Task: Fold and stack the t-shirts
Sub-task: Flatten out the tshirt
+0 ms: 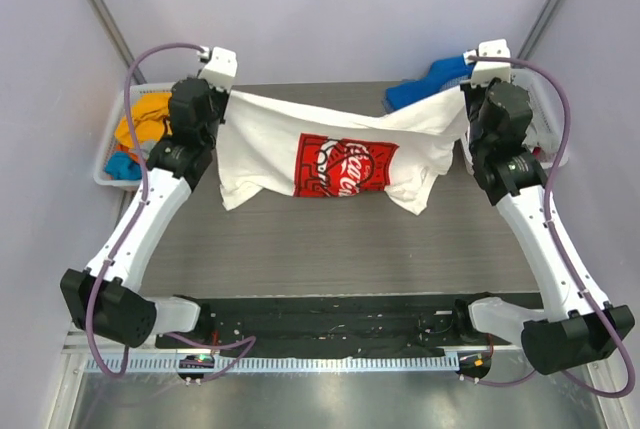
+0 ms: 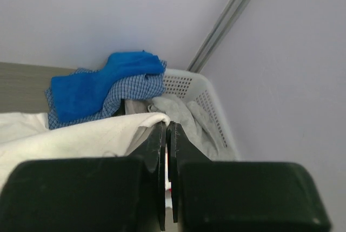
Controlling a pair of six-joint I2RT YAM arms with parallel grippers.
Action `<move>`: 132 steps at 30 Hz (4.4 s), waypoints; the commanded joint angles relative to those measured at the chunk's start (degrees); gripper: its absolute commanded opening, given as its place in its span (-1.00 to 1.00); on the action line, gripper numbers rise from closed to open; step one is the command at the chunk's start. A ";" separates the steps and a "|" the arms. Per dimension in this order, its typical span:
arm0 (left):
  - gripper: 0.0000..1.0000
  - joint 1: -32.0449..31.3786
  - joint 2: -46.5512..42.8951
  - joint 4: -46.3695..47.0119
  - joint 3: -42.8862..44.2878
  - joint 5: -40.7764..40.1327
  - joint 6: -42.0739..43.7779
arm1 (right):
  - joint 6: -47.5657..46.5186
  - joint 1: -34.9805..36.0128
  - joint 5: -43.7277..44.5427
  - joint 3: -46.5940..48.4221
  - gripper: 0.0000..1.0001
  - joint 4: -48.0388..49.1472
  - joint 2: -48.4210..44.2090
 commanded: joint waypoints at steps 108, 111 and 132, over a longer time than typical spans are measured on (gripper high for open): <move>-1.00 3.66 -21.50 -13.71 -11.93 3.13 9.61 | 3.23 -6.14 -15.85 -15.12 -0.99 -18.03 -15.85; -1.00 3.57 -22.56 -16.36 -11.67 4.73 8.21 | 3.93 -6.14 -16.39 -14.78 -0.98 -19.36 -16.82; -1.00 3.75 27.03 -1.62 74.99 -4.58 1.18 | -5.55 -6.23 -1.89 63.24 -0.99 9.53 26.68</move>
